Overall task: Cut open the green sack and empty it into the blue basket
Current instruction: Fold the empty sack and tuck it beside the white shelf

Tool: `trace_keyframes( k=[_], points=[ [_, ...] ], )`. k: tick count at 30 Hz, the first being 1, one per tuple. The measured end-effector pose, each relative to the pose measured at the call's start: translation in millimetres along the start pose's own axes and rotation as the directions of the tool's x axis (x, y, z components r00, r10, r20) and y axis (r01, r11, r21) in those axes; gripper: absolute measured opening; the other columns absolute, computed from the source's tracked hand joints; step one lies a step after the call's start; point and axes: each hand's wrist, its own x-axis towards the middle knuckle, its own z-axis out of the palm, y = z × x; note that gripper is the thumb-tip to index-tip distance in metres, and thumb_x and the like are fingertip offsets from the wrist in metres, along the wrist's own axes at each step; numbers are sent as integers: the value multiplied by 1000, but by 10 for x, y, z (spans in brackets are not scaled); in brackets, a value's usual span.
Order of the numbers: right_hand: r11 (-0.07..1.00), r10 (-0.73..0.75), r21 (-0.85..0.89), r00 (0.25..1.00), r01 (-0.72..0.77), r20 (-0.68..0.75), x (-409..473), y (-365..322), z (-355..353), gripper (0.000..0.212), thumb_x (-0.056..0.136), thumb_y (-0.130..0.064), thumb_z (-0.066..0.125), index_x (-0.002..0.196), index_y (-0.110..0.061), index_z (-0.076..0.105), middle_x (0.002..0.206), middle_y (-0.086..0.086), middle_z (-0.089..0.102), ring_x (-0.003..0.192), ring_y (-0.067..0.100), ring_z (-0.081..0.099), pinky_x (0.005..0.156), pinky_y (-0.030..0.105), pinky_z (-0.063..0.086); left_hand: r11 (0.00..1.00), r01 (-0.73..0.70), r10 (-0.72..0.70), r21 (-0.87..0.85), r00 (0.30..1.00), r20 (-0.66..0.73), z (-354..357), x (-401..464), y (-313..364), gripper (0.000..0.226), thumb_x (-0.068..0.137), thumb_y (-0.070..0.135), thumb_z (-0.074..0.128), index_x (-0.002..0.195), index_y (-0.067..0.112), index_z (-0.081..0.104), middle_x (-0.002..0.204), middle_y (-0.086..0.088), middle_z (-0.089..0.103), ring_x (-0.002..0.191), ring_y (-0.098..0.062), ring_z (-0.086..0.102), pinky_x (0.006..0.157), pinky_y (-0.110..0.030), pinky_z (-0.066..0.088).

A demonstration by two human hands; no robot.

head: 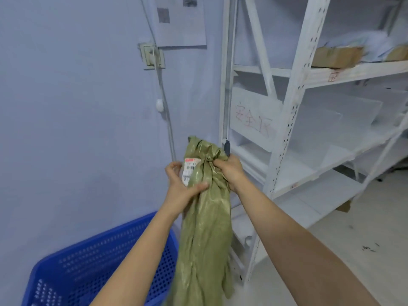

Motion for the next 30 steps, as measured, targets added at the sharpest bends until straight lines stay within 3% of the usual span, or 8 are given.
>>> trace_keyframes(
  k=[3, 6, 9, 12, 17, 23, 27, 30],
  points=[
    [994, -26, 103, 996, 35, -90, 479, -131, -269, 10, 76, -1, 60, 82, -9, 61, 75, 9, 65, 73, 23, 63, 73, 34, 51, 815, -108, 290, 570, 926, -239, 426, -26, -422, 78, 60, 60, 62, 121, 17, 36, 127, -8, 41, 118, -17, 34, 100, -32, 27],
    [971, -3, 238, 999, 15, -50, 868, -224, -384, 13, 81, 2, 57, 76, -10, 62, 69, 7, 64, 65, 21, 62, 68, 31, 53, 732, -179, 361, 658, 921, -150, 792, -28, -809, 19, 82, 37, 52, 93, 22, 49, 94, -3, 58, 90, -21, 52, 77, -29, 38],
    [938, 179, 279, 977, -204, 113, 1112, -123, -348, 10, 87, 0, 56, 79, -2, 62, 69, 11, 64, 59, 21, 64, 60, 29, 56, 979, 173, -196, -109, 943, -267, 856, 328, -985, 22, 92, 22, 45, 85, 20, 65, 89, -1, 66, 88, -21, 61, 81, -35, 50],
    [885, 355, 175, 868, -432, 347, 1353, 121, -295, 17, 94, -9, 49, 85, -3, 62, 62, 9, 70, 51, 15, 68, 54, 25, 58, 613, 309, -517, -727, 853, -74, 694, 792, -1125, 37, 91, 42, 37, 91, 16, 63, 89, -7, 64, 87, -26, 60, 77, -41, 50],
    [789, 570, -156, 612, -594, 549, 1753, 580, -199, 27, 99, -15, 39, 86, -6, 62, 62, 3, 74, 56, 11, 71, 62, 23, 58, 277, 321, -483, -906, 861, 158, 346, 1400, -1468, 89, 54, 78, 55, 122, 21, 60, 112, -12, 70, 95, -33, 69, 82, -55, 54],
    [756, 654, -326, 678, -568, 337, 2357, 1047, -18, 14, 92, -20, 56, 91, -9, 64, 78, 8, 70, 71, 17, 62, 74, 31, 51, 443, 642, -495, -626, 757, 426, 320, 2105, -1741, 73, 9, 41, 94, 73, 8, 79, 76, -13, 76, 66, -24, 73, 52, -34, 59],
    [817, 470, -473, 855, -329, 217, 2707, 1537, 22, 85, 81, -26, 68, 148, -33, 16, 111, 9, 60, 91, 18, 53, 81, 29, 47, 547, 715, -620, -435, 695, 364, 301, 2392, -2112, 39, 55, 17, 70, 92, 5, 66, 68, -5, 75, 61, -16, 72, 53, -25, 57],
    [829, 537, -296, 824, -474, 184, 2831, 1894, -52, 55, 80, -39, 69, 126, -15, 52, 82, 7, 61, 84, 22, 58, 70, 25, 51, 595, 714, -670, -369, 694, 263, 404, 2436, -2281, 49, 60, 8, 60, 107, 0, 59, 63, 0, 73, 58, -12, 70, 50, -21, 54]
  ],
)
